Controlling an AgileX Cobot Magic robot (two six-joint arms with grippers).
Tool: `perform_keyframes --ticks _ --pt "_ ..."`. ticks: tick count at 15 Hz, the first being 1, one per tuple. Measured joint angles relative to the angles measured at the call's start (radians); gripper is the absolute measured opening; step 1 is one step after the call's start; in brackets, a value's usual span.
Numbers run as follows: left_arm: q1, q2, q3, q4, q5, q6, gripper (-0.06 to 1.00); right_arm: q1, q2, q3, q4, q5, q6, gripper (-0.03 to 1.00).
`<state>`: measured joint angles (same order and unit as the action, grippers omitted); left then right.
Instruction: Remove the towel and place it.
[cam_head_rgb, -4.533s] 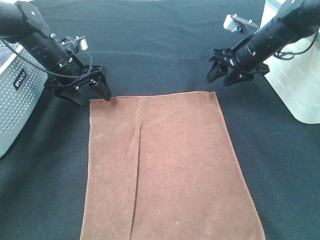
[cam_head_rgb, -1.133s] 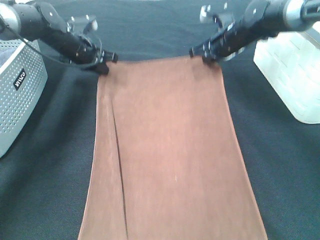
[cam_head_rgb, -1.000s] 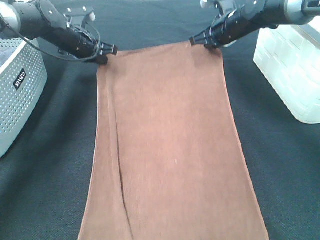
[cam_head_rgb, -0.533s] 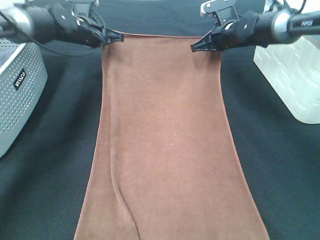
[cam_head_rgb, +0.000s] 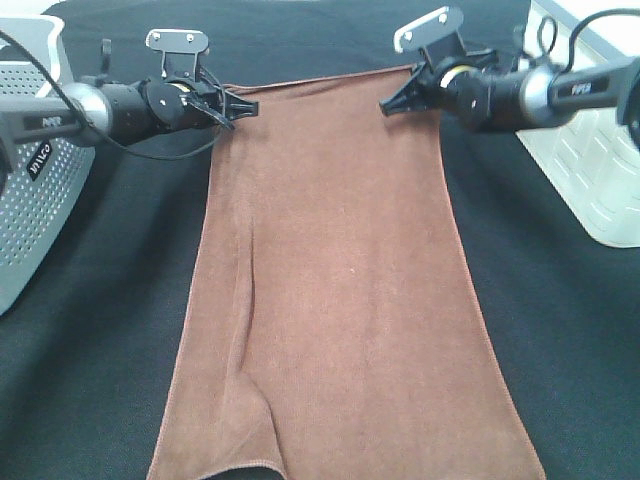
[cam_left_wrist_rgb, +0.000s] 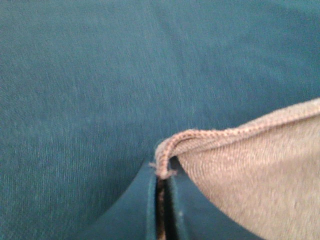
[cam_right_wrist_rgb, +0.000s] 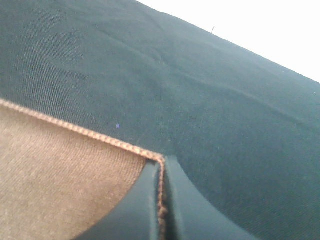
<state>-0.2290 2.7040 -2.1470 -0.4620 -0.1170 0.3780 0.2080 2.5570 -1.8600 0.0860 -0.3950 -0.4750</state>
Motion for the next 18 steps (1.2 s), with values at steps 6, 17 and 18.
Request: perform_keyframes --ticks 6,17,18 --pt "-0.001 0.085 -0.103 0.007 -0.008 -0.002 0.01 -0.003 0.061 0.0 -0.007 -0.042 0.209 0.0" --pt "-0.001 0.122 -0.116 0.007 0.002 -0.002 0.42 -0.004 0.112 0.0 -0.014 -0.12 0.234 0.44" --pt "-0.001 0.122 -0.119 0.007 -0.019 -0.002 0.49 -0.005 0.112 0.0 -0.014 -0.143 0.234 0.47"
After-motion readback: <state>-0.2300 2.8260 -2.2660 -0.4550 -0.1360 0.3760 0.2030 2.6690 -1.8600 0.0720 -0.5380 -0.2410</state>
